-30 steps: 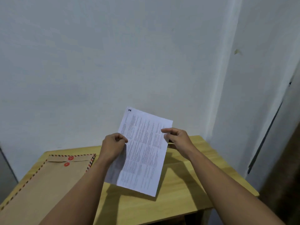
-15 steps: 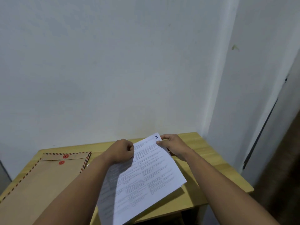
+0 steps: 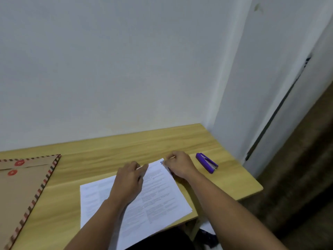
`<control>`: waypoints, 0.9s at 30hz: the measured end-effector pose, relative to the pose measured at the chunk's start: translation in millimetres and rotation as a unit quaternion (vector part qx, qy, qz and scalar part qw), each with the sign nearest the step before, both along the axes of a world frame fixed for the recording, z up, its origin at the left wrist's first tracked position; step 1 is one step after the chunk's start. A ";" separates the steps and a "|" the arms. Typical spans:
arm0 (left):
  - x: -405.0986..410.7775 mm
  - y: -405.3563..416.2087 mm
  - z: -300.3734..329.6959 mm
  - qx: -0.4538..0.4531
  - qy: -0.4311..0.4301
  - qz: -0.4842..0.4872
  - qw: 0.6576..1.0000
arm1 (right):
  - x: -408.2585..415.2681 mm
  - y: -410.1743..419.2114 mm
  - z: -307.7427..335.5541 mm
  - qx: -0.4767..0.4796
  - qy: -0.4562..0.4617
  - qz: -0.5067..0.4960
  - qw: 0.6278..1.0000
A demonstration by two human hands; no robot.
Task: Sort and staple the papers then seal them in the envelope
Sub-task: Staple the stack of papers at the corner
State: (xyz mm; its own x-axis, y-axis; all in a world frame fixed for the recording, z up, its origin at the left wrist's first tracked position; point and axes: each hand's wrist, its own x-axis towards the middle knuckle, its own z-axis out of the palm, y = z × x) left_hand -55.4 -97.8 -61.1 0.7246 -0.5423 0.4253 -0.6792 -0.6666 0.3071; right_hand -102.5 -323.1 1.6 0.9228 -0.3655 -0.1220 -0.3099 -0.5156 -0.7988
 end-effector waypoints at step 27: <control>17.2 -8.0 -3.1 0.004 -0.002 0.005 1.000 | 11.5 -82.6 29.5 0.338 0.136 -0.069 0.929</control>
State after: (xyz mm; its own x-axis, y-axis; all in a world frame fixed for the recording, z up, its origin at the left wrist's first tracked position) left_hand -38.2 -105.8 -64.2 0.7277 -0.5391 0.4240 -0.6743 -0.6754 0.2985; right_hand -91.0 -405.6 31.1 0.7746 -0.2326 -0.5881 -0.5730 0.1354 -0.8083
